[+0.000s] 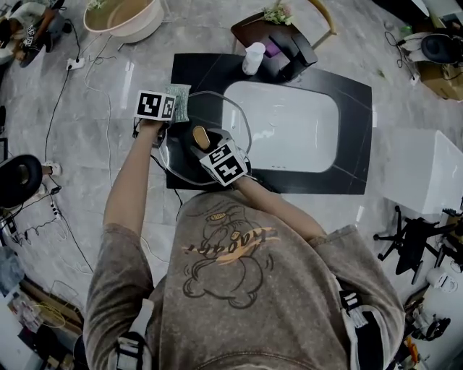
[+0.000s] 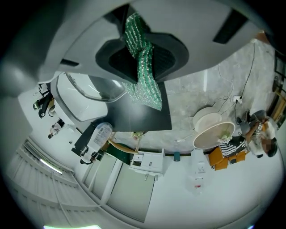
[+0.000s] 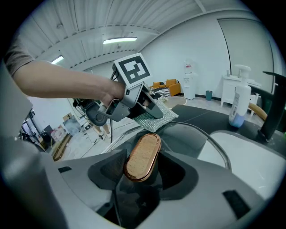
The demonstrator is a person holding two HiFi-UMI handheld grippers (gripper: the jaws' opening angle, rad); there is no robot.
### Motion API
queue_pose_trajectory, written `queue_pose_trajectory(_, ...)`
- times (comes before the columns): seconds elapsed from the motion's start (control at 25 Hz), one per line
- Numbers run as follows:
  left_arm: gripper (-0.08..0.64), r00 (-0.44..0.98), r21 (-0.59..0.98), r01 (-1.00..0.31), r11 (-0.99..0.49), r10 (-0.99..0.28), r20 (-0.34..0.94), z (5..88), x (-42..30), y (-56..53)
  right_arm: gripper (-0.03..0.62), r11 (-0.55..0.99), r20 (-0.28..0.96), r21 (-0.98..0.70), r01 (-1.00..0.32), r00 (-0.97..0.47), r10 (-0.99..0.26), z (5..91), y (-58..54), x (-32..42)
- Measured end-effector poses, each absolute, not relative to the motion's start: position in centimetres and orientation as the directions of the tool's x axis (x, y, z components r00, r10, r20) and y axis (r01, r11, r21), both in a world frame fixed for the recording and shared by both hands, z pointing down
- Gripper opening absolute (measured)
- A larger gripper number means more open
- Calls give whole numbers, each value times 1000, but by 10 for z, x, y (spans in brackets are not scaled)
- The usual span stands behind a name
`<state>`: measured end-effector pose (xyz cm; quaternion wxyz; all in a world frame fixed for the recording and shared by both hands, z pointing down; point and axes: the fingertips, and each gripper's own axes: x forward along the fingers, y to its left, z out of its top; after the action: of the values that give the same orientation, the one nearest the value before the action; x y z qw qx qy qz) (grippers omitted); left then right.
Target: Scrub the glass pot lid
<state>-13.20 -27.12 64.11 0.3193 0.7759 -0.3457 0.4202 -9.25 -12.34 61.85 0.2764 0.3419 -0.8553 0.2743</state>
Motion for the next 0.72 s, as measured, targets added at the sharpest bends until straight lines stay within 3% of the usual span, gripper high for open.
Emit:
queue_pose_trajectory(0.48,91,467,209,-656,-726,-172,867,640,-56,-272,236,618,661,-296,-728,-623,-418,618,-122,-92)
queue_pose_trajectory(0.72,91,499,223,-490,-843,-61,864,639,-9,-254,236,621,661,-297,-726,-625,-414,619,-122,-91)
